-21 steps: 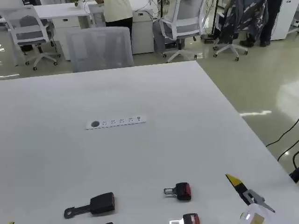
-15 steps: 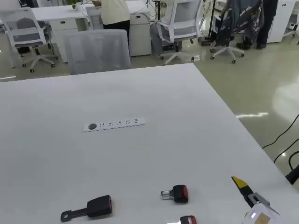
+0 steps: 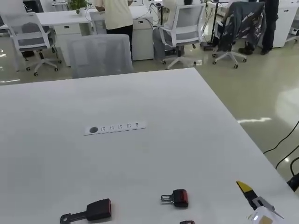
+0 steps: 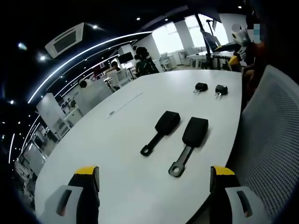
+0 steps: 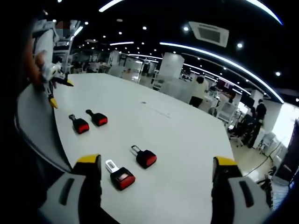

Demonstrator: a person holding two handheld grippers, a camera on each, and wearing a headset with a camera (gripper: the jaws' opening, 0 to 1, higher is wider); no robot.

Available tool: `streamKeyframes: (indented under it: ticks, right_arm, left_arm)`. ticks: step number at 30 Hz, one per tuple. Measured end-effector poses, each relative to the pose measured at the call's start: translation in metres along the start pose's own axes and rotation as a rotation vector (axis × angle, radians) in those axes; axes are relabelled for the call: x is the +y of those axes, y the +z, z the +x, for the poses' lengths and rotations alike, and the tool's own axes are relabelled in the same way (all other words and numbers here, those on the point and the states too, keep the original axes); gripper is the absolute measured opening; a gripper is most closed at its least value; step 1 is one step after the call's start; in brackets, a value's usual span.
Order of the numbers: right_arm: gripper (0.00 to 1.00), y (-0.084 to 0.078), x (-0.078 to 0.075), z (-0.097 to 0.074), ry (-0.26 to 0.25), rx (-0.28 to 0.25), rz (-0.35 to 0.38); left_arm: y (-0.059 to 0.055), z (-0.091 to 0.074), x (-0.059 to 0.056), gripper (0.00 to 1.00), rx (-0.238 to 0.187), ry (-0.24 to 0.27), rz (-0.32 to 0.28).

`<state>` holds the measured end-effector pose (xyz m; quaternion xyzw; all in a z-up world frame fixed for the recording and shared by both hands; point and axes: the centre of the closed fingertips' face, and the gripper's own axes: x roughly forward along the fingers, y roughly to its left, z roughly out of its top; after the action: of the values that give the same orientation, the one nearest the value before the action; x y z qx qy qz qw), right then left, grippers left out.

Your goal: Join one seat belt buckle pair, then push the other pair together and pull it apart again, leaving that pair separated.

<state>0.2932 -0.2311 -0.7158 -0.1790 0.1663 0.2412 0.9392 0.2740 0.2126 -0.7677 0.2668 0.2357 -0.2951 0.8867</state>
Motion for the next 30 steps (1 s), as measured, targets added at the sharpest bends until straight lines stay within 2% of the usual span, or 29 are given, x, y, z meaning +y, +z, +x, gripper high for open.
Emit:
streamKeyframes:
  ticks: [6,10,11,13,15,16,18,20,24,26,30]
  right_arm:
    - [1.0,-0.008,0.009,0.0,0.021,0.01,-0.018]
    - [1.0,-0.012,0.007,-0.002,0.006,0.02,-0.009]
    - [1.0,-0.005,0.008,-0.002,0.016,-0.026,-0.044]
    - [1.0,0.003,0.014,-0.003,0.055,-0.067,-0.101]
    - [1.0,0.009,0.02,-0.003,0.075,-0.091,-0.068]
    - [1.0,0.016,0.028,-0.003,0.115,-0.124,-0.014]
    - [1.0,0.016,0.031,-0.002,0.128,-0.121,0.039]
    - [1.0,0.01,0.029,0.001,0.114,-0.083,0.018]
    - [1.0,0.01,0.026,0.0,0.103,-0.08,0.022]
    - [1.0,0.014,0.028,-0.001,0.119,-0.106,0.025]
    - [1.0,0.012,0.034,0.0,0.149,-0.099,0.011]
  left_arm:
    - [0.001,0.0,0.001,1.0,-0.001,0.008,0.002]
    - [0.0,0.0,0.0,1.0,0.003,0.008,0.003]
    - [0.0,0.0,0.0,1.0,0.008,0.009,0.007]
    - [-0.002,0.0,0.0,1.0,0.015,0.007,0.01]
    - [-0.002,0.0,-0.001,1.0,0.017,0.006,0.016]
    - [-0.003,0.0,-0.001,1.0,0.02,0.006,0.02]
    - [-0.004,0.001,-0.001,1.0,0.027,0.005,0.024]
    - [-0.006,0.001,-0.002,1.0,0.035,0.002,0.026]
    - [-0.005,0.0,-0.002,1.0,0.032,0.003,0.028]
    - [-0.007,0.001,-0.002,1.0,0.039,0.001,0.03]
    - [-0.008,0.001,-0.002,1.0,0.044,0.001,0.036]
